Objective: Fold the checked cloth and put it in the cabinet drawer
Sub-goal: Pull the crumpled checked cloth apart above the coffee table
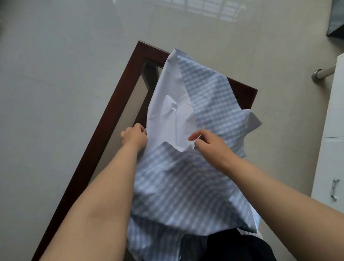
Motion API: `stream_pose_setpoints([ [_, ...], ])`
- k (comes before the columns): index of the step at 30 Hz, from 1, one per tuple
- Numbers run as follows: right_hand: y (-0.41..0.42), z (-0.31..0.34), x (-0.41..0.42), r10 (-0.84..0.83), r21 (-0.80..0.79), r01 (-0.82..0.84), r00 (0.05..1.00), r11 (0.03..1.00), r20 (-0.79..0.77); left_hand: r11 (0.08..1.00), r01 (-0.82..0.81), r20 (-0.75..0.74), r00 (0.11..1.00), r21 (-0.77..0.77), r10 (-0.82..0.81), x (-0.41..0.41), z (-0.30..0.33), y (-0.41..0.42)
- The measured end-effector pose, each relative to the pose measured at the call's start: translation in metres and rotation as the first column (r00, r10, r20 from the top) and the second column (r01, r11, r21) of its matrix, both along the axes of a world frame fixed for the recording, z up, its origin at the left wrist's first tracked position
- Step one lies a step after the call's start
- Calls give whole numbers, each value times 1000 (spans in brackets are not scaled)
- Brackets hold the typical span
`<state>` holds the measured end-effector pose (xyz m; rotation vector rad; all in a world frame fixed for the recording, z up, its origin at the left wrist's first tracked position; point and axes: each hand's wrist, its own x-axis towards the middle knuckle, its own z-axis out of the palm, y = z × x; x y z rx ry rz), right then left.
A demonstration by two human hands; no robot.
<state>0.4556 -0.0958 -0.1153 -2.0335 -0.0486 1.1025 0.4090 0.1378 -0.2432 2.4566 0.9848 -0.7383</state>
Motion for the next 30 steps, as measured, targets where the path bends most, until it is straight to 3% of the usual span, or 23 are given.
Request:
stream_pose_setpoints([
  [6,-21,38,-3,28,53,-32,996,998,84,993,14,255,967,-119,17,-28,99,-72],
  [10,-42,69,-11,115,77,-126,983,989,140,983,85,349,937,-165,-22,-60,169,-141],
  [14,-85,99,-25,351,-214,-309,917,927,193,958,118,399,917,-260,-5,-91,224,-223],
  [18,-162,126,-44,449,-461,-363,889,810,88,951,93,448,892,-294,52,-124,264,-312],
  [21,-236,135,-63,341,-452,-358,932,817,-122,951,92,456,888,-295,55,-148,284,-382],
  [23,-285,137,-78,122,-345,-202,963,917,-239,943,80,442,894,-323,75,-164,290,-428],
  [25,-328,136,-96,-58,-274,-9,969,962,-238,914,34,409,900,-403,147,-179,291,-471],
  [27,-360,142,-114,-121,-174,92,978,980,-167,797,-105,333,870,-595,364,-189,291,-500],
  [28,-372,148,-122,-108,-115,94,987,989,-119,683,-222,224,836,-696,501,-190,293,-506],
  [30,-392,164,-138,6,-12,-6,1000,1000,-26,360,-473,-139,738,-804,660,-186,300,-503],
])
